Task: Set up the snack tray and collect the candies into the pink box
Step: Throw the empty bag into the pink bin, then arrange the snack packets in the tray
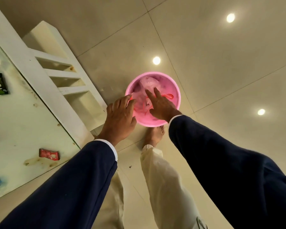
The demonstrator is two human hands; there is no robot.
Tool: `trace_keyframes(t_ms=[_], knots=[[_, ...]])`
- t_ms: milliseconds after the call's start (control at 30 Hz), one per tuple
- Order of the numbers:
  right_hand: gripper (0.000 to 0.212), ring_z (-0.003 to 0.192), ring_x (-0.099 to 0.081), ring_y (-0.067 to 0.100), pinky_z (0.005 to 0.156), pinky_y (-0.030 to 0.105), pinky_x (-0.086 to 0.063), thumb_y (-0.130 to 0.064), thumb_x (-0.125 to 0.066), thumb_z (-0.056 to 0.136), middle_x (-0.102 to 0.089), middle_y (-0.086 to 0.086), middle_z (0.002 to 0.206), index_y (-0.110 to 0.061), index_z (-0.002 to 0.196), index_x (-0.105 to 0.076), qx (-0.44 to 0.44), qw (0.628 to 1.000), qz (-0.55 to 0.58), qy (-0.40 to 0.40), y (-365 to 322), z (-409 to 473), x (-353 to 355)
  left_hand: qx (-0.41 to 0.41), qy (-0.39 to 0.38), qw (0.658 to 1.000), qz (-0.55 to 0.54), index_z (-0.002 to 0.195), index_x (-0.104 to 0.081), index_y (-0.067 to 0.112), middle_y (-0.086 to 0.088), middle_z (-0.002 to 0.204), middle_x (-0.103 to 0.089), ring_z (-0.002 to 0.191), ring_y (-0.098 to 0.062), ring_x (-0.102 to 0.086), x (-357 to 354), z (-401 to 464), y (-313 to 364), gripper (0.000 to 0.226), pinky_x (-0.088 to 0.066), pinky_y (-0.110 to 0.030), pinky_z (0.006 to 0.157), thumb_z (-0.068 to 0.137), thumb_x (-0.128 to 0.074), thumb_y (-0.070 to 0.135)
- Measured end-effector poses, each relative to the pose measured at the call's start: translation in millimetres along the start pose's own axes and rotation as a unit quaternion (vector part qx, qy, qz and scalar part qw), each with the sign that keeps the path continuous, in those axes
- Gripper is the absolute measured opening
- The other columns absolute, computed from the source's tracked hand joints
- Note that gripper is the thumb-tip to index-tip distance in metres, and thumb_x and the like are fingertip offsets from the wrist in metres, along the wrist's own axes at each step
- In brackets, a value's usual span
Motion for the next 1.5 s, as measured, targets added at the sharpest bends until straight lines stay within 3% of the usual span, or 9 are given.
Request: trace_keyframes(t_ms=[100, 200, 367, 500, 700, 800, 1100, 1500], knots=[[0.096, 0.109, -0.065, 0.046, 0.078, 0.051, -0.06, -0.034, -0.072, 0.087, -0.027, 0.021, 0.158, -0.02, 0.16, -0.012, 0.025, 0.995, -0.06, 0.075, -17, -39, 35, 0.008, -0.011, 1.0, 0.019, 0.153, -0.036, 0.018, -0.005, 0.165, -0.026, 0.149, -0.028, -0.028, 24, -16, 4, 0.063, -0.028, -0.051, 0.112, 0.094, -0.058, 0.027], [0.094, 0.108, -0.065, 0.039, 0.078, 0.048, -0.059, -0.044, -0.069, 0.087, -0.036, 0.017, 0.153, -0.019, 0.159, -0.015, 0.038, 0.992, -0.061, 0.103, -31, -81, 65, 0.011, -0.017, 0.999, 0.035, 0.158, -0.026, 0.02, -0.008, 0.169, -0.016, 0.155, -0.028, -0.016, 55, -32, 11, 0.066, -0.02, -0.053, 0.119, 0.099, -0.052, 0.028], [0.089, 0.136, -0.043, 0.041, 0.095, 0.052, -0.054, -0.051, -0.062, 0.089, -0.026, 0.017, 0.162, -0.017, 0.159, -0.018, 0.061, 0.985, -0.09, 0.134, -65, -150, 122, -0.01, 0.023, 0.998, 0.061, 0.161, -0.022, 0.016, -0.013, 0.172, -0.009, 0.158, -0.034, -0.01, 120, -68, 31, 0.074, -0.011, -0.06, 0.123, 0.098, -0.056, 0.034], [0.088, 0.146, -0.032, 0.041, 0.116, 0.053, -0.035, -0.059, -0.058, 0.089, -0.023, 0.021, 0.163, -0.013, 0.157, -0.024, 0.116, 0.968, -0.124, 0.186, -117, -212, 175, 0.02, 0.059, 0.995, 0.082, 0.163, -0.017, 0.017, -0.013, 0.172, -0.005, 0.159, -0.035, -0.006, 178, -116, 41, 0.079, -0.008, -0.06, 0.124, 0.098, -0.05, 0.048], [0.094, 0.155, -0.012, 0.035, 0.122, 0.056, -0.023, -0.073, -0.039, 0.091, -0.003, 0.013, 0.169, -0.02, 0.161, -0.005, 0.191, 0.932, -0.211, 0.226, -223, -314, 233, 0.118, 0.133, 0.981, 0.081, 0.164, -0.012, 0.02, -0.013, 0.172, -0.003, 0.159, -0.034, -0.002, 266, -227, 30, 0.08, -0.005, -0.062, 0.124, 0.097, -0.028, 0.061], [0.094, 0.155, -0.011, 0.035, 0.122, 0.058, -0.021, -0.074, -0.036, 0.092, -0.001, 0.014, 0.169, -0.02, 0.161, -0.002, 0.226, 0.908, -0.251, 0.248, -275, -356, 240, 0.157, 0.167, 0.97, 0.082, 0.164, -0.003, 0.02, -0.012, 0.172, 0.007, 0.159, -0.034, 0.006, 291, -286, 7, 0.082, -0.001, -0.062, 0.124, 0.101, -0.034, 0.061], [0.093, 0.154, -0.014, 0.036, 0.121, 0.059, -0.021, -0.069, -0.041, 0.092, -0.001, 0.013, 0.169, -0.019, 0.161, -0.006, 0.327, 0.841, -0.36, 0.235, -462, -410, 156, 0.292, 0.22, 0.93, 0.028, 0.163, 0.009, 0.02, -0.011, 0.169, 0.022, 0.157, -0.035, 0.017, 264, -480, -122, 0.079, 0.002, -0.063, 0.124, 0.103, -0.025, 0.06], [0.088, 0.156, -0.011, 0.031, 0.124, 0.055, -0.01, -0.065, -0.042, 0.096, 0.003, 0.007, 0.17, -0.024, 0.161, 0.001, 0.436, 0.772, -0.424, 0.184, -713, -462, -17, 0.439, 0.252, 0.861, -0.051, 0.164, 0.006, 0.021, -0.009, 0.17, 0.021, 0.157, -0.035, 0.015, 182, -732, -277, 0.075, 0.0, -0.064, 0.123, 0.105, -0.021, 0.059]])
Point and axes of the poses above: each hand's wrist, its own z-axis towards the middle knuckle, its own x-axis out of the back of the hand, y = z × x, the point moved 7 cm from there along z, towards the middle knuckle
